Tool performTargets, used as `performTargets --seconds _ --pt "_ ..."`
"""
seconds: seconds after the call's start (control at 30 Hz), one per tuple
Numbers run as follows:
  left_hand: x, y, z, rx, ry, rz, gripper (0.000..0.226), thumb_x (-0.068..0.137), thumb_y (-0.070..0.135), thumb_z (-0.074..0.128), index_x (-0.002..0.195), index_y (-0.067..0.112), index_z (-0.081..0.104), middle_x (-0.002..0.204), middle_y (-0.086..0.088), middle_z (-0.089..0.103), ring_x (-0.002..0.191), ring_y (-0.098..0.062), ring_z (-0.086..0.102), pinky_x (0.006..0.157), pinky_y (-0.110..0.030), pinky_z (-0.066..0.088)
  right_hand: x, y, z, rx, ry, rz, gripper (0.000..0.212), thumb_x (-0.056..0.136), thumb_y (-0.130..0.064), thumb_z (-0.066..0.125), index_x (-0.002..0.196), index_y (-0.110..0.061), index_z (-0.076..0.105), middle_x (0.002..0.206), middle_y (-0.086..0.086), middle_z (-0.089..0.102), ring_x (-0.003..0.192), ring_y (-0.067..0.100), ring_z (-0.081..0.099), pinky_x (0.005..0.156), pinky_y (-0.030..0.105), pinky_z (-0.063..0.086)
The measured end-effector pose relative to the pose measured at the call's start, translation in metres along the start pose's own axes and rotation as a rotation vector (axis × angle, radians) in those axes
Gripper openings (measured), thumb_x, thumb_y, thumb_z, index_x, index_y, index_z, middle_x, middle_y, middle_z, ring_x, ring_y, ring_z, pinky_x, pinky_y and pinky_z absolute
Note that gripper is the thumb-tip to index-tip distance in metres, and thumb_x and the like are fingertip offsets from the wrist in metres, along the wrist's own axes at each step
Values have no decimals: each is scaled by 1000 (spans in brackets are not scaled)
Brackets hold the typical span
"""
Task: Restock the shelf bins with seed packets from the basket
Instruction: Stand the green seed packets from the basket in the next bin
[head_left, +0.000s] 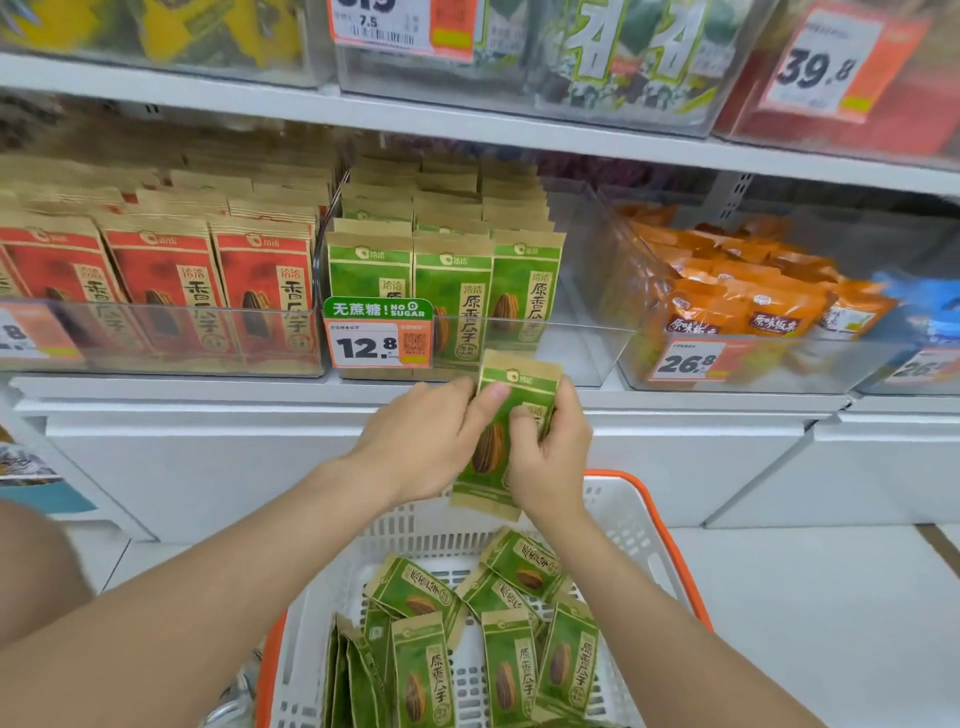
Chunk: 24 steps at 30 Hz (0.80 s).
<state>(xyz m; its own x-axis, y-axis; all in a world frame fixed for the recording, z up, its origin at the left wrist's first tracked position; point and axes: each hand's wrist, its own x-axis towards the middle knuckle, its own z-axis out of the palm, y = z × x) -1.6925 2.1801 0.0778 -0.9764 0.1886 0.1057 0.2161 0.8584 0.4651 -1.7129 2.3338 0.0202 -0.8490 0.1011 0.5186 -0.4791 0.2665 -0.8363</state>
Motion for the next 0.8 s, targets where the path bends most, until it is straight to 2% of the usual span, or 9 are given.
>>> performTargets --seconds 0.1,0.17,0.23,0.33,0.4,0.47,0.57,0.7,0.8 --pt "-2 12 -7 -155 308 107 57 108 65 11 91 26 50 68 6 58 66 -24 60 65 -46 51 16 -38 3 134 15 -43 22 91 -10 52 112 -8 59 91 -5 68 80 16 62 71 35 52" --pt "-1 17 -16 -193 470 132 57 109 61 14 90 22 51 66 5 55 62 -27 56 59 -45 42 25 -62 1 173 -56 -63 27 93 -9 56 119 -6 56 100 -1 70 88 15 66 78 31 54" --pt "1 19 -28 -223 566 133 55 110 56 20 83 20 51 62 6 50 59 -26 51 57 -44 35 37 -81 -5 169 -143 -70 30 95 -5 63 124 -5 55 104 -1 71 92 12 69 81 27 55" --pt "9 22 -47 -264 681 155 48 112 51 30 75 24 47 56 10 43 53 -11 47 52 -27 29 58 -104 -21 147 -274 -119 33 99 -6 68 130 -9 54 113 -3 71 104 17 70 90 37 57" --pt "15 25 -58 -272 700 159 46 112 49 29 80 23 49 60 10 47 55 -9 49 52 -28 29 72 -115 -29 60 -291 -201 36 100 -14 70 131 -11 52 115 -9 71 106 19 70 91 41 57" --pt "18 27 -63 -204 696 140 38 115 41 30 94 21 56 74 8 58 66 -15 57 57 -39 39 82 -120 -32 -11 -192 -241 36 100 -18 71 129 -14 50 112 -15 71 104 16 71 91 42 58" --pt "22 25 -61 -20 665 127 20 106 14 46 121 19 60 113 2 66 102 -20 61 79 -42 51 100 -109 -39 -14 -12 -224 35 100 -18 71 126 -14 48 110 -11 72 101 15 72 89 51 57" --pt "26 23 -52 185 598 184 48 89 -2 58 135 11 57 138 -7 56 128 -28 52 102 -43 44 122 -83 -50 -140 -51 -157 40 97 -23 75 126 -22 47 109 -11 74 99 11 73 84 52 59" --pt "30 23 -49 252 560 165 64 85 -4 60 147 6 50 156 -14 46 145 -33 42 118 -48 35 132 -72 -49 -140 -116 -70 44 93 -26 79 124 -29 48 114 -7 75 104 12 73 88 50 61"
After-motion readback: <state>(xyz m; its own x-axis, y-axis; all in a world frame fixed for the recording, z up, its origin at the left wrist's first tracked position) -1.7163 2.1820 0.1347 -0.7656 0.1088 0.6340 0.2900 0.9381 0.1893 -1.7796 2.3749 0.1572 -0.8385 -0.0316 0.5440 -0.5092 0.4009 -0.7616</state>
